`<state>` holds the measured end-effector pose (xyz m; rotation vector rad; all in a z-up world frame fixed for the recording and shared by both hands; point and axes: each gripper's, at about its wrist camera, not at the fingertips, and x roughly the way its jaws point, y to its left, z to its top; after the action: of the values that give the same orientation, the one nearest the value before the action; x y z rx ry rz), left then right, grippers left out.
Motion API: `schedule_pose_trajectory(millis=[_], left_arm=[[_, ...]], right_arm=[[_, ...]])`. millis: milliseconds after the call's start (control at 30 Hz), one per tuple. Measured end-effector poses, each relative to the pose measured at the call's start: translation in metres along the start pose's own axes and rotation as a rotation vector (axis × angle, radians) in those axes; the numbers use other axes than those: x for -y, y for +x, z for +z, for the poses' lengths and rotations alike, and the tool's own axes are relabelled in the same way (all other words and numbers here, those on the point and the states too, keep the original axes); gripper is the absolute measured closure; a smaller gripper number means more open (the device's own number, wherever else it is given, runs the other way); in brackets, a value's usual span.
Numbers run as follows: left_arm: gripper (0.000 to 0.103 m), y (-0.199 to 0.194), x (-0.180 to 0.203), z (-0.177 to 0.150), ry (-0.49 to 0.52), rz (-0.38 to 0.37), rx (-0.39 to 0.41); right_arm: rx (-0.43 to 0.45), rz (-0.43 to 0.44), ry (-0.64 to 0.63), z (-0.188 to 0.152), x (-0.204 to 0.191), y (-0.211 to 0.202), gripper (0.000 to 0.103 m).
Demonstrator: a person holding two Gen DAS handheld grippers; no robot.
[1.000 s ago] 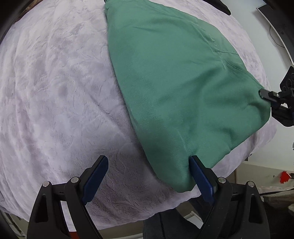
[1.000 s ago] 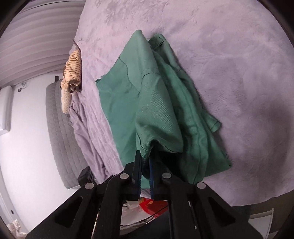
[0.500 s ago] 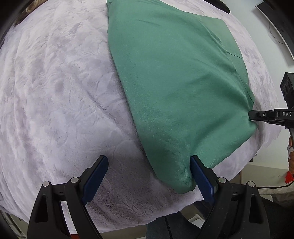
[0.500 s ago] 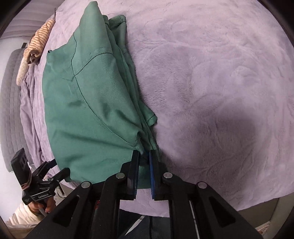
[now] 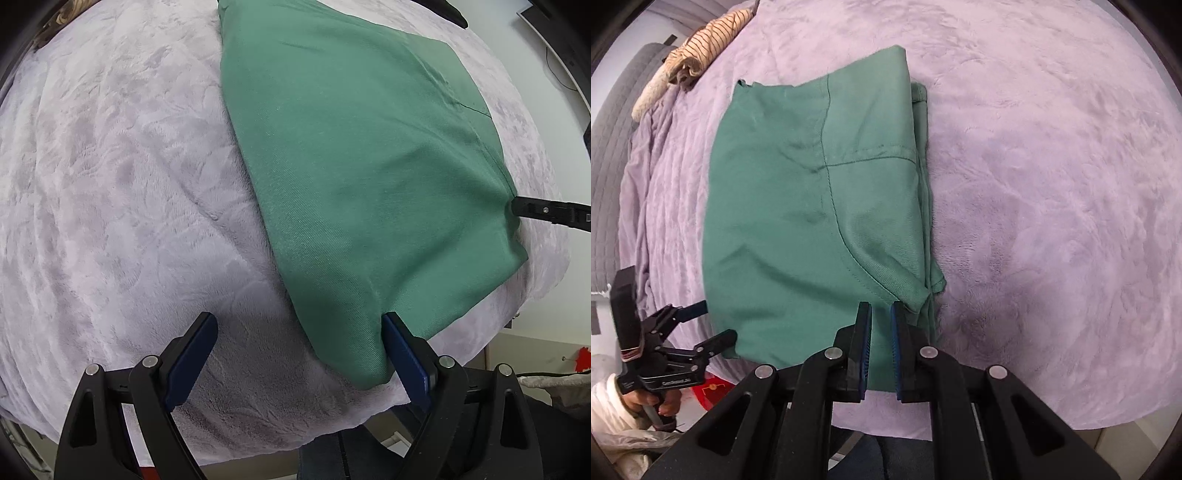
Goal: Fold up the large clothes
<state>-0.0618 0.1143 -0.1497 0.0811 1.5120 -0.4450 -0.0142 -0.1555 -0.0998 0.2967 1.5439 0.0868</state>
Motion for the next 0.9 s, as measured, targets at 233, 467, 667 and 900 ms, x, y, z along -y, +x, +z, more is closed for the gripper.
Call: schedule_pose_trajectory(millis=[233,467,667,900], left_arm=[[0.012,-0.002,0.001,0.003,-0.002,0.003,-0.001],[0.012,-0.001,-0.006,0.011,-0.044,-0.015,-0.028],[0.012,-0.011,-0.007,0.019,-0.054,0.002,-0.023],[0.012,-0.041,-0.010,0.030,-0.064,0.038,0.050]], right_arm=[[-0.075,0.025,0.056,-0.005,0.017,0.038,0.094],[-0.083,0.025,0.047,-0.004,0.015,0.046,0.094],[-0.098,0.034,0.026,-0.006,0.015,0.055,0.094],[-0.109,0.071,0.053,-0.006,0.012,0.036,0.090]])
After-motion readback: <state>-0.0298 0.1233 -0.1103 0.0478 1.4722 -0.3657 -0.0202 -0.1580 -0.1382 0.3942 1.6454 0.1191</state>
